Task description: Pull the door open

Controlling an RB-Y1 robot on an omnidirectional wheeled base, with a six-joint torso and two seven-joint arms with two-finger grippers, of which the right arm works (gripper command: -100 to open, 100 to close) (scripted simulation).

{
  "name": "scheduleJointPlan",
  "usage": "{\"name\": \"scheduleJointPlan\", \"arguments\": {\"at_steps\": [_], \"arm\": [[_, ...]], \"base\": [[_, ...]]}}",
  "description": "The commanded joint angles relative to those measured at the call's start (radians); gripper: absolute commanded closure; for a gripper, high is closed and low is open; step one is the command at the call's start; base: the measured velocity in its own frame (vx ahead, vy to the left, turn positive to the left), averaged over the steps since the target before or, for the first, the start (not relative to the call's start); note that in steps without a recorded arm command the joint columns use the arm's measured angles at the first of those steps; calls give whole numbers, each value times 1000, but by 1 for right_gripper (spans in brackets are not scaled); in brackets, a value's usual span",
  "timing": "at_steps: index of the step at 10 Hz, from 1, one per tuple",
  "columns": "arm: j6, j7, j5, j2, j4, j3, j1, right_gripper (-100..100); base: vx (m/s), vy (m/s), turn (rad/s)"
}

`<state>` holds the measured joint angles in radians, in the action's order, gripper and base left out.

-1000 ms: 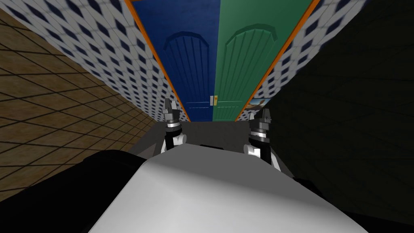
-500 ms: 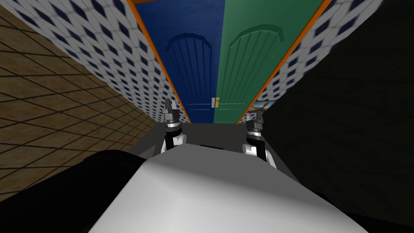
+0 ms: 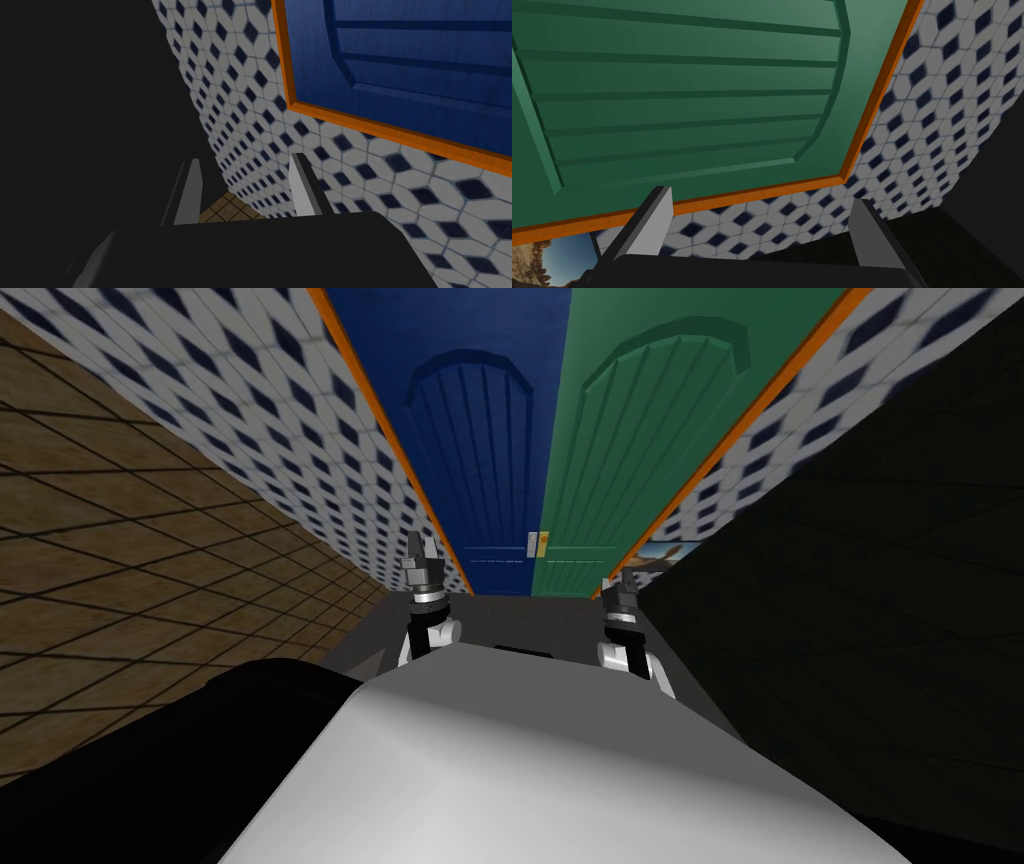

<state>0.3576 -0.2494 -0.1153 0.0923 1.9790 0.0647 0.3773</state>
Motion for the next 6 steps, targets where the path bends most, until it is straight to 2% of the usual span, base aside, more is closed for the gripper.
{"name": "scheduleJointPlan", "arguments": {"at_steps": [1,6], "arm": [[4,-13,-10,5,-36,4,-9,-100],[-5,-47,-49,13,-134,9,-45,-100]], "base": [[140,28,33],[122,38,40]]}}
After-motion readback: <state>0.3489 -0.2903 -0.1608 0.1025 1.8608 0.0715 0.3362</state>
